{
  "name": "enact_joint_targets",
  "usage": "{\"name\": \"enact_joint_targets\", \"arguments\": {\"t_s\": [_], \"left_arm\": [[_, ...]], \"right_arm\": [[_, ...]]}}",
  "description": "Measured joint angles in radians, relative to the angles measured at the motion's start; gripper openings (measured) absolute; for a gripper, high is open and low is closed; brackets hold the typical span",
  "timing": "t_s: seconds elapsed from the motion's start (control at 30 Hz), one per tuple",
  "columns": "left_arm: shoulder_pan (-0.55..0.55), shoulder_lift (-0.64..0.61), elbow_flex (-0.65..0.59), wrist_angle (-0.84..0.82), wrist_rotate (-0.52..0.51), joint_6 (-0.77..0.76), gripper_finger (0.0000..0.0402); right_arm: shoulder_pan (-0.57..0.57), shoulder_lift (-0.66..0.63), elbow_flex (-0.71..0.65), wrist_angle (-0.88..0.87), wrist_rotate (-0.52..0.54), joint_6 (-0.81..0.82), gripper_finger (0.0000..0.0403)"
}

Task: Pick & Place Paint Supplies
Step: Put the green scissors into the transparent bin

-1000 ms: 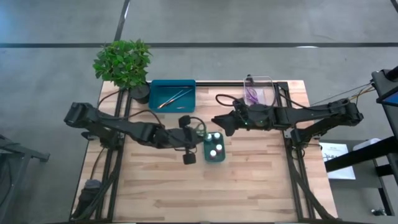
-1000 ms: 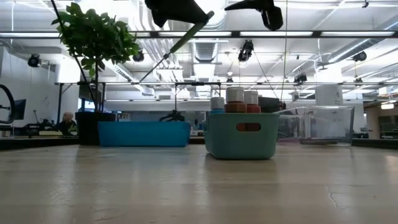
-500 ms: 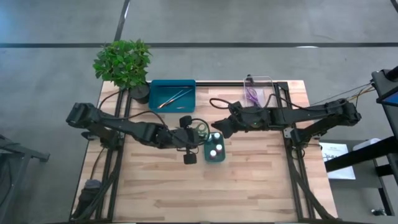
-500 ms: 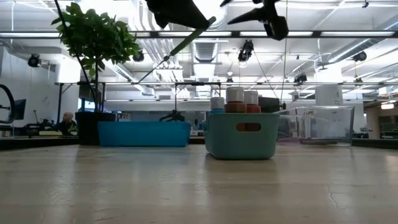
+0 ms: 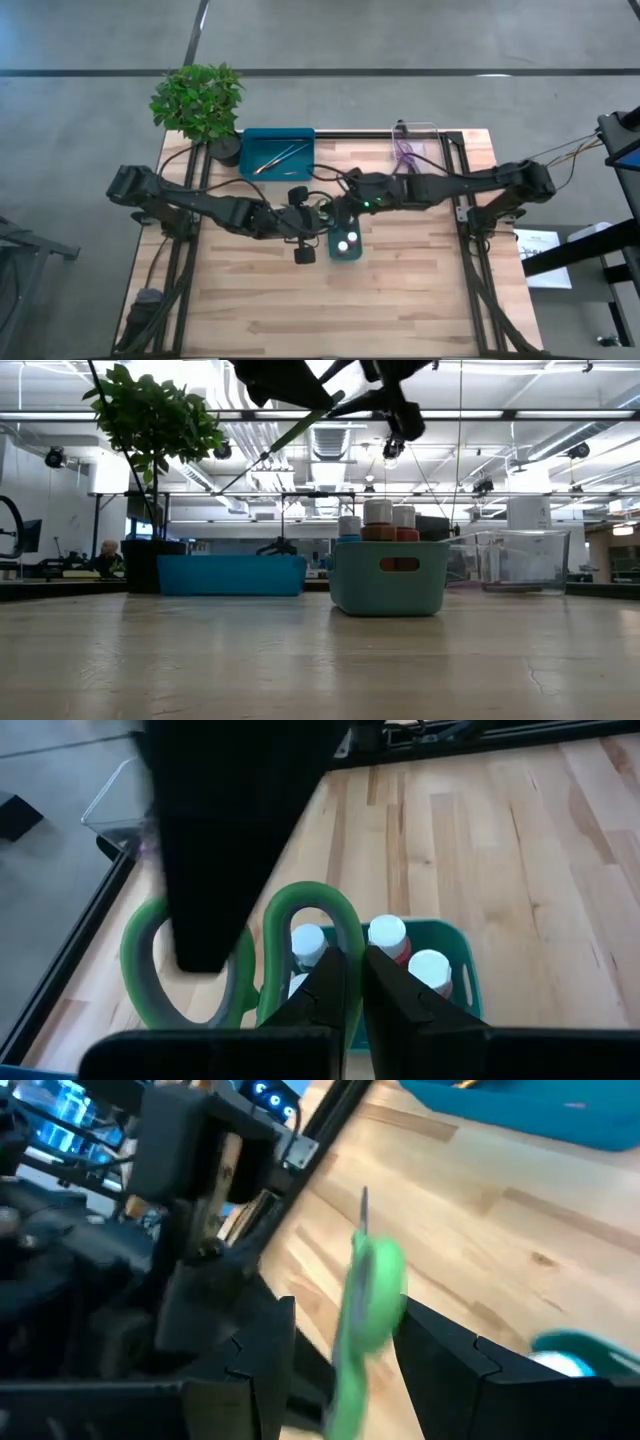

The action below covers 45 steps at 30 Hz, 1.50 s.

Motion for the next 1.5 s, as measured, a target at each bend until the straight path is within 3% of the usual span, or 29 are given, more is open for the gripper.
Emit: {"name": "enact_joint_targets", "arguments": {"t_s": [0.33,0.6,1.03,1.27,1.5], "left_arm": [[0.0,0.0,0.0,-0.008,0.0,-0.004,0.0017],[-0.002,0.001,0.0,-0.023,-0.001,-0.019,0.0013],[-0.039,-0.013,0.003,-0.012,-0.017,-0.03,0.0091],[-0.102,-0.041,-0.001,-0.066,0.011,-0.058,0.0097],[-0.201,-0.052,-0.014,-0.207,0.017,-0.222,0.0098]], "right_arm": [[-0.022,0.14,0.221,-0.219,-0.012,-0.116,0.0153],[-0.024,0.184,0.292,-0.296,-0.039,-0.162,0.0025],[-0.051,0.075,0.274,-0.339,0.02,-0.201,0.0021],[-0.069,0.032,0.258,-0.382,0.073,-0.208,0.0021],[-0.074,-0.085,0.258,-0.531,0.164,-0.214,0.0021]]}}
